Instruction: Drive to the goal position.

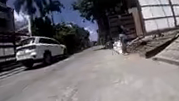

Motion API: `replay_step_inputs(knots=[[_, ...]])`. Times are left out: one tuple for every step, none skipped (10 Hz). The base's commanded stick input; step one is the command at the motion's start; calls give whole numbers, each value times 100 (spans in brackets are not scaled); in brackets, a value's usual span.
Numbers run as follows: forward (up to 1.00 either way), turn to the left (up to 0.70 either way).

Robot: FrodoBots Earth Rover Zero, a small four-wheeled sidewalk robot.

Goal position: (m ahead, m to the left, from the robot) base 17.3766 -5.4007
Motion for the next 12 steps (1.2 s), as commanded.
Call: replay_step_inputs(knots=[[85,15],[85,11],[85,9],[85,12],[85,10],[85,7],[85,1],[85,5],[85,2],[85,2],[85,4],[85,4]])
